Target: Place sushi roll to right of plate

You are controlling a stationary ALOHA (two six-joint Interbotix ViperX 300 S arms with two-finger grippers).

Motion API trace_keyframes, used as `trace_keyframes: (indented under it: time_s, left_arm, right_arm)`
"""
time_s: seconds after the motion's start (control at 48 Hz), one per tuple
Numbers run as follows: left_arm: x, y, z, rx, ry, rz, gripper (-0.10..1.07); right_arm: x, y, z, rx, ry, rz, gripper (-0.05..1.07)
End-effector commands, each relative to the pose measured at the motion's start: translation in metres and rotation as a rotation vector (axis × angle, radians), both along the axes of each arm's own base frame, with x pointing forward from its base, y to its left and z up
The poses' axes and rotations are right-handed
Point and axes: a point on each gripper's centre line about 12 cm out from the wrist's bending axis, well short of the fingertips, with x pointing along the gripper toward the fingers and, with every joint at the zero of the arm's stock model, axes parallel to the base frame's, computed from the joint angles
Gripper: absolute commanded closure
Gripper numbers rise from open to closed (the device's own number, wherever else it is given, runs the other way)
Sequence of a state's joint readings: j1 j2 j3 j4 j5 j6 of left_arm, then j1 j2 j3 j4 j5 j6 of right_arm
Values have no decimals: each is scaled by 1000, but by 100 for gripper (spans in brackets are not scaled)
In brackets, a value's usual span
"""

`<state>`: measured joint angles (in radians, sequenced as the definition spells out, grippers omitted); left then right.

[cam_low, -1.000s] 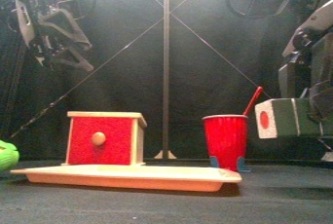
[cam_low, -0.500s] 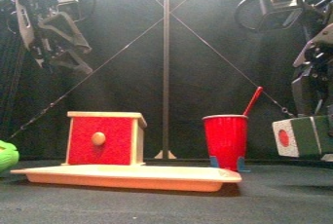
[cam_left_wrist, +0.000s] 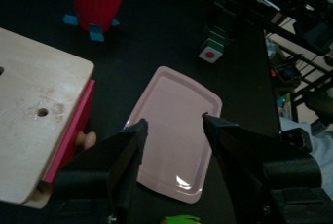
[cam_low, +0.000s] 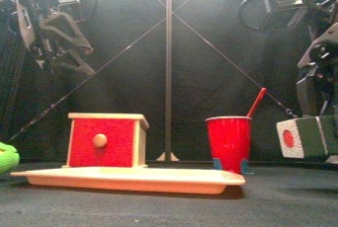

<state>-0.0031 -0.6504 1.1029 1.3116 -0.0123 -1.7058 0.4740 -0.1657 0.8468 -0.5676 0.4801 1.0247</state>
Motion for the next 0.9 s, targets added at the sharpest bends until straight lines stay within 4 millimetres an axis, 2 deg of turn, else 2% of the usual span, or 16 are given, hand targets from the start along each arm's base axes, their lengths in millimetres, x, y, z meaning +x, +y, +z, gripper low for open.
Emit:
trace_keyframes:
  time_s: [0.0,0.375,0.875]
  left_arm:
    - [3,1,5,-1,-15,0,11]
    - [3,0,5,-1,-15,-2,11]
    - [3,0,5,-1,-15,-2,11]
  right_arm:
    - [3,1,12,19,-39,2,28]
    - [5,-2,10,20,-32,-14,6]
    - [6,1,12,14,-35,-1,5]
